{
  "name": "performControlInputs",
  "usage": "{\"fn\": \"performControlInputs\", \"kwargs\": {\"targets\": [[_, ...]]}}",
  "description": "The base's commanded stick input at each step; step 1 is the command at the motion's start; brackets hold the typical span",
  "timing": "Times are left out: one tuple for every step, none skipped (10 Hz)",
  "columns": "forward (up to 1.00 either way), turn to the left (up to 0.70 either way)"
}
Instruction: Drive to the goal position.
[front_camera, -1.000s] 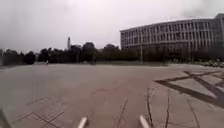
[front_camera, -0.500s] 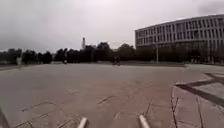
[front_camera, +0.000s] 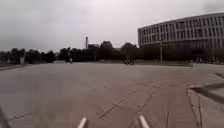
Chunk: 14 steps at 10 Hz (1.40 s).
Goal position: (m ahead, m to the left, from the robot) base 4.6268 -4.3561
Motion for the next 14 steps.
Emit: {"fn": "performControlInputs", "kwargs": {"targets": [[1.00, 0.03], [1.00, 0.06], [1.00, 0.40], [1.00, 0.40], [1.00, 0.40], [1.00, 0.40], [1.00, 0.40], [1.00, 0.38], [1.00, 0.00], [1.00, 0.00], [1.00, 0.00], [1.00, 0.00], [1.00, 0.00], [1.00, 0.00]]}}
